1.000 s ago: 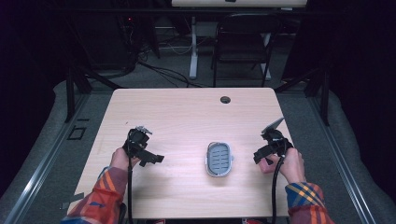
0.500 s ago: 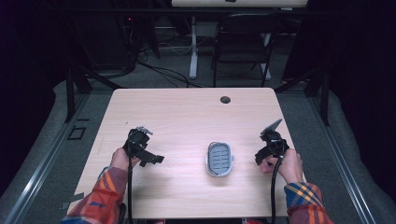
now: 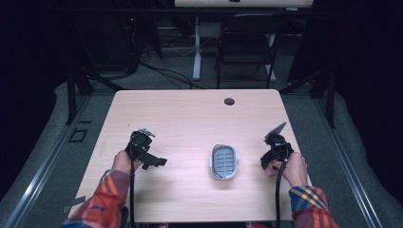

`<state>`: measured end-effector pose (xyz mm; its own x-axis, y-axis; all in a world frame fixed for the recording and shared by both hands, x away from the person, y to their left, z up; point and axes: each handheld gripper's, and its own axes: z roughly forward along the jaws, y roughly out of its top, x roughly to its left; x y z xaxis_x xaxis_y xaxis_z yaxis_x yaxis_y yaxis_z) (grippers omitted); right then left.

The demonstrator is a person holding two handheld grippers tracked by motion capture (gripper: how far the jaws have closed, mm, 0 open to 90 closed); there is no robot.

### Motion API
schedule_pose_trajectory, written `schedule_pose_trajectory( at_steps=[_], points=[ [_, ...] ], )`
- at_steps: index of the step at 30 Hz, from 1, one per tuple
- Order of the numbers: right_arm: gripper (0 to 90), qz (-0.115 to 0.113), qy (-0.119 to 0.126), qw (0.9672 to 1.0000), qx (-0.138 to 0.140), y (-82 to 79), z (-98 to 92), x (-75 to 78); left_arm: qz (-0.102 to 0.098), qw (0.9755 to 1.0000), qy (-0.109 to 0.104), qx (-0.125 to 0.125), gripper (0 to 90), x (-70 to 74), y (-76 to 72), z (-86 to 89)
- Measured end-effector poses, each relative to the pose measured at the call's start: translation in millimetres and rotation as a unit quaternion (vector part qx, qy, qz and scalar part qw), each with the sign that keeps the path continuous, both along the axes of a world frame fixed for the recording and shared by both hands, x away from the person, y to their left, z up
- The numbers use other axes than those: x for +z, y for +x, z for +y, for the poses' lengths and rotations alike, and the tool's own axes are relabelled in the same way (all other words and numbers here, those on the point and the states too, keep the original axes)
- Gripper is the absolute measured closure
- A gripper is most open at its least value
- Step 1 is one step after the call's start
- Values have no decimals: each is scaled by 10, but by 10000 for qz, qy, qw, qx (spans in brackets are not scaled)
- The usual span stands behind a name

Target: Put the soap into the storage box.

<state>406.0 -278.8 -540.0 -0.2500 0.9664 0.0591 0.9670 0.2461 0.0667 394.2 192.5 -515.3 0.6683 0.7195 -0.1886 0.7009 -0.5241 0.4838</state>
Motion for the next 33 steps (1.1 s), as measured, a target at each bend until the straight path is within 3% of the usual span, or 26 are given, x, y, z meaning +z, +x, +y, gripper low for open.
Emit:
schedule_pose_trajectory(
  at_steps=[8,12,14,17,21,28,29,33],
  points=[
    [365,-86,22,9999,-105,-9,28,-33,3,10000,0,-4,0,-1,0,-1],
    [366,19,-61,10000,-18,-1,28,-17,1,10000,2,-3,0,1,0,0],
    [367,-63,-24,9999,-92,-10,39,-29,2,10000,2,-5,0,0,1,1],
    [367,44,-44,10000,12,-1,16,-5,5,10000,2,-6,0,-1,1,1],
    [368,-56,4,10000,-20,-12,2,32,10,10000,-8,4,0,0,-1,2],
    [367,-41,1,10000,82,-18,-12,109,12,10000,-13,4,0,-1,0,2],
    [368,-136,29,9999,21,-30,-4,107,9,10000,-12,3,0,0,-1,2],
    [368,-42,-43,9998,170,-33,3,155,11,10000,-17,4,0,0,-2,3]
  ],
)
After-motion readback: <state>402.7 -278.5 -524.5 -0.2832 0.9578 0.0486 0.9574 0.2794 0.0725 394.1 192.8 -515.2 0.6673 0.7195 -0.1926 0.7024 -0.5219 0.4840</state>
